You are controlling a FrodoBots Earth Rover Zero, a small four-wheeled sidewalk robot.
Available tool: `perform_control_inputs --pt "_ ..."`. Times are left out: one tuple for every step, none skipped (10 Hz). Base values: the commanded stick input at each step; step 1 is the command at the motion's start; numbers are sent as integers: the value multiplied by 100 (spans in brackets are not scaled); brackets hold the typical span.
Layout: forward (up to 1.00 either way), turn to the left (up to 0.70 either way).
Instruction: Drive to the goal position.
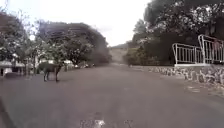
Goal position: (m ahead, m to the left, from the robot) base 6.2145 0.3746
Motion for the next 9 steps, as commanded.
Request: perform_control_inputs --pt "100 0" --pt "100 0" --pt "100 0" --pt "100 0" --pt "100 0" --pt "100 0" --pt "100 0" --pt "100 0" --pt "100 0"
